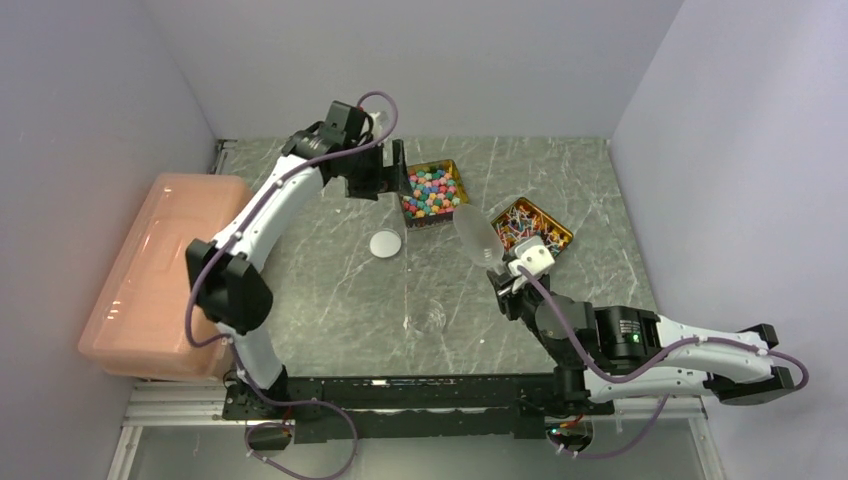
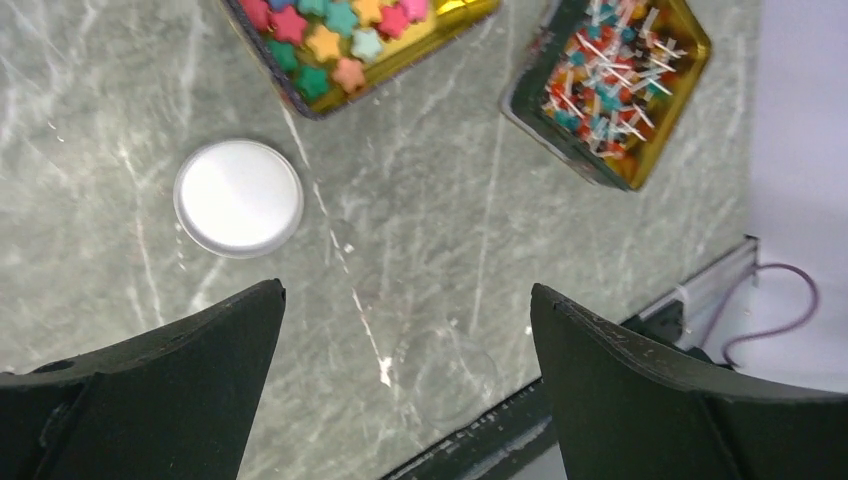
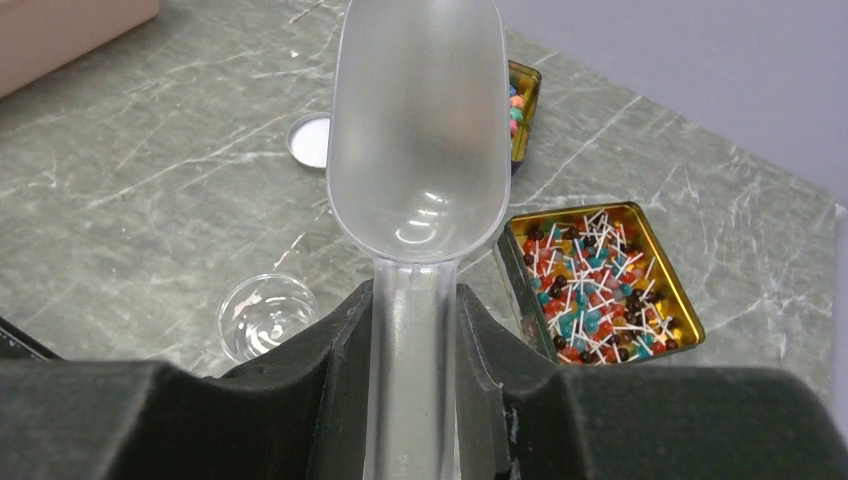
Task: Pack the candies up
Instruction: Move the storage box to the center of the board.
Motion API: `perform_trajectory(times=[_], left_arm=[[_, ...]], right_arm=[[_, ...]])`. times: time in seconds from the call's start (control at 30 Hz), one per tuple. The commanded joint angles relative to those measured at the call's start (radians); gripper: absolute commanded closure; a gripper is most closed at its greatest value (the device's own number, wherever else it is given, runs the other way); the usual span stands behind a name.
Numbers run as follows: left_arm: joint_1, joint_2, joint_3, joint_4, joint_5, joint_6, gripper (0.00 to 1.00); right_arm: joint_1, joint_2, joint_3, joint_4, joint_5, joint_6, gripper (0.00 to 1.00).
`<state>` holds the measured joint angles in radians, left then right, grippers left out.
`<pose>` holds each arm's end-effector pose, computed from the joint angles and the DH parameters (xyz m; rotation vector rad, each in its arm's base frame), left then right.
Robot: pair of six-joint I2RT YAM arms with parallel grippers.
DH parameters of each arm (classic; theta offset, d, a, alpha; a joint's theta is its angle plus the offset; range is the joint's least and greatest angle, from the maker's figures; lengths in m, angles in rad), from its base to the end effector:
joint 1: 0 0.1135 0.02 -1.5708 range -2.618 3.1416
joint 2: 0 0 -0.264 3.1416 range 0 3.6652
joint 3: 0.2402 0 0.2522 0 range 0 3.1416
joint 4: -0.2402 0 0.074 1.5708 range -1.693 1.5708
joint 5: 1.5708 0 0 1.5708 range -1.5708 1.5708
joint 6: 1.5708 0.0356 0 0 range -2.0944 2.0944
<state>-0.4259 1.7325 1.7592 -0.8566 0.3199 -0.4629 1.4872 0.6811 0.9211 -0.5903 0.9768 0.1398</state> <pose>0.3401 -0.1666 0.3610 0.1101 2.4966 -0.7798 0.0400 0.1239 0.3640 -0.5534 1.6814 0.2376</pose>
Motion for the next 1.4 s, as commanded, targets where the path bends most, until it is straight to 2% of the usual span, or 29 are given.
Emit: perform_trajectory(times=[0.0, 0.2, 0.3, 0.47, 0.87, 0.97, 1.37], left_arm=[[-0.005, 0.136, 0.171, -0.105, -0.121, 0.079, 0.0], [-0.003, 0.404, 0.47, -0.252, -0.179, 0.074, 0.03], [0.008, 0.502, 0.545, -0.28, -0.187, 0.062, 0.09], [0.031, 0.589, 0.526, -0.245, -0.153, 0.031, 0.19], [0.03, 0.678, 0.546, -0.177, -0.107, -0.019, 0.24], [0.027, 0.692, 0.545, -0.166, -0.11, -0.026, 0.28], [0.021, 0.711, 0.532, -0.165, -0.076, -0.006, 0.6]], right_arm=[[-0.003, 0.028, 0.037, 0.013, 0.063, 0.047, 1.0], [-0.02, 0.032, 0.034, 0.026, 0.054, 0.051, 1.0], [-0.025, 0.011, 0.022, 0.051, 0.032, 0.041, 1.0], [-0.031, 0.002, 0.0, 0.053, 0.014, 0.049, 1.0], [-0.047, -0.004, -0.025, 0.046, -0.022, 0.058, 1.0], [-0.049, 0.001, -0.025, 0.038, -0.022, 0.059, 1.0], [-0.058, 0.004, -0.048, 0.048, -0.038, 0.071, 1.0]])
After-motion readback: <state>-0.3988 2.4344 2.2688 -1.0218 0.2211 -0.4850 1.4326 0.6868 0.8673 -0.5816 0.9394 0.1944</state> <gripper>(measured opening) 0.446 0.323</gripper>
